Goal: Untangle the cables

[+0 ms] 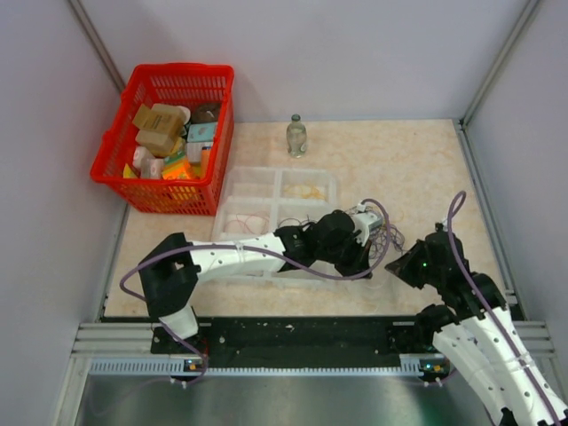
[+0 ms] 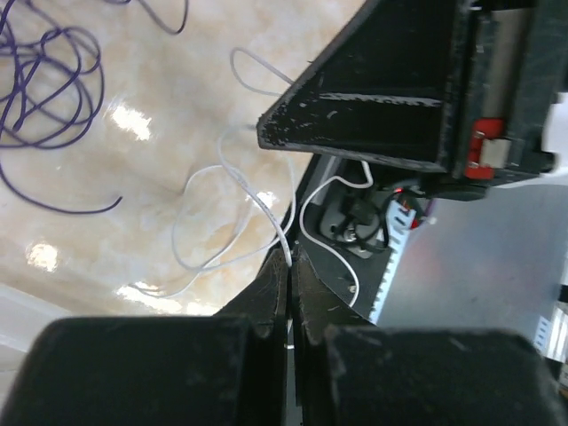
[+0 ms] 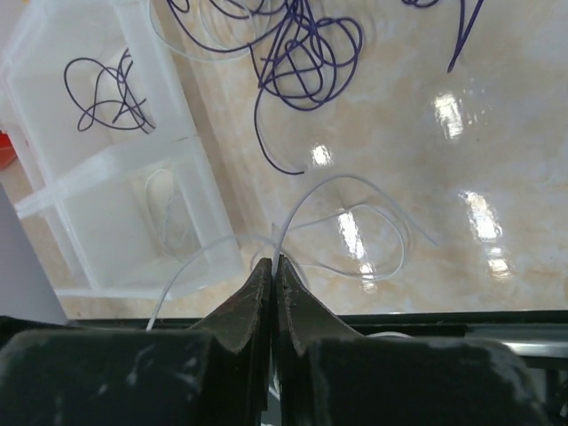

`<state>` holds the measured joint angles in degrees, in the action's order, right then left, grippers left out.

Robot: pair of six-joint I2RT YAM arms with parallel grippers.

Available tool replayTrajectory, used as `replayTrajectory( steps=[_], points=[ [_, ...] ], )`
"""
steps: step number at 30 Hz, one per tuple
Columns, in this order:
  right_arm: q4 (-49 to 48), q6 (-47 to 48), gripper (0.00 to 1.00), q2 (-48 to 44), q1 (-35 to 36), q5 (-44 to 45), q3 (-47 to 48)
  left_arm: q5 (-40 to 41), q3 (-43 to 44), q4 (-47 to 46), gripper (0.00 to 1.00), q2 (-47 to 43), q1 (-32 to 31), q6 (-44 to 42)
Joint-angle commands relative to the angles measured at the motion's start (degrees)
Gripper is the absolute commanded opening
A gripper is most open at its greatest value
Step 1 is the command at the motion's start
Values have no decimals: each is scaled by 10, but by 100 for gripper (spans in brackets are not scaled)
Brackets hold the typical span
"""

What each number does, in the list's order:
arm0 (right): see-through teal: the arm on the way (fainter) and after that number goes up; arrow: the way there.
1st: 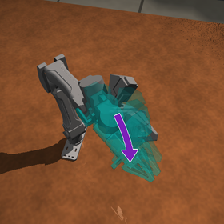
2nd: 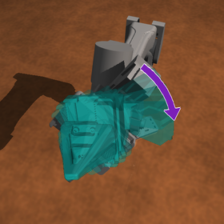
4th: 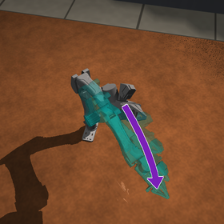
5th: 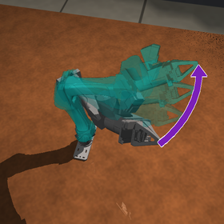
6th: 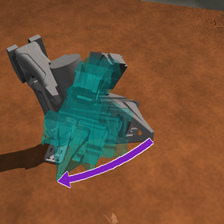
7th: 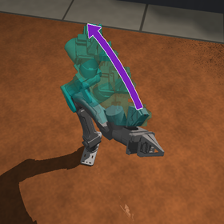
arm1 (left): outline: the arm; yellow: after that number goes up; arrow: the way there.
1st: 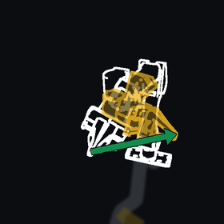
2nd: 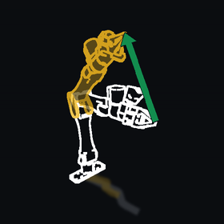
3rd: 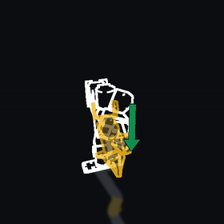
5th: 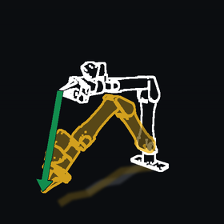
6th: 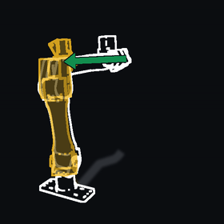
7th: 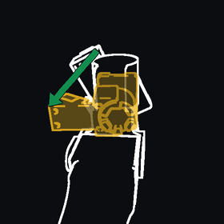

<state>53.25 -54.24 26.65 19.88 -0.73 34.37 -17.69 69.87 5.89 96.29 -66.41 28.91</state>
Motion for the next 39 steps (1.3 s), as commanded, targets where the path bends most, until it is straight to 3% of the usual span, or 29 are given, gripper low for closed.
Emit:
replayTrajectory(
  steps=[1, 7, 9, 10, 11, 13, 14, 19, 27, 33, 39],
  points=[
    [-82, -33, 0, 12, 5, -77, -53, 42, -25, -29, 0, 14, 4, 3],
    [-132, 0, 5, 75, 8, -82, -75, 54, -56, -54, 0, 23, 8, 16],
    [-132, 13, 13, 76, 7, -80, -69, 52, -65, -54, 1, 23, 8, 22],
    [-132, 21, 24, 77, 7, -81, -66, 49, -67, -75, 3, 24, 8, 24],
    [-131, 32, 41, 77, 7, -84, -62, 44, -66, -73, 6, 25, 8, 25],
    [-130, 40, 57, 77, 7, -85, -58, 40, -68, -73, 8, 28, 8, 26],
    [-130, 43, 60, 79, 8, -91, -57, 39, -67, -74, 9, 29, 8, 27],
    [-137, 37, 63, 91, 7, -129, -64, 31, -60, -81, 16, 47, 9, 32],
    [-162, -83, 87, 74, 7, -125, -105, 41, -86, -113, 36, 28, 8, 43],
    [-154, -93, 89, 124, 7, -147, -97, 46, -90, -99, 40, 14, 8, 41],
    [-167, -26, 86, 160, 13, -178, -73, 44, -171, -179, 47, -79, 8, 26]
  ],
)
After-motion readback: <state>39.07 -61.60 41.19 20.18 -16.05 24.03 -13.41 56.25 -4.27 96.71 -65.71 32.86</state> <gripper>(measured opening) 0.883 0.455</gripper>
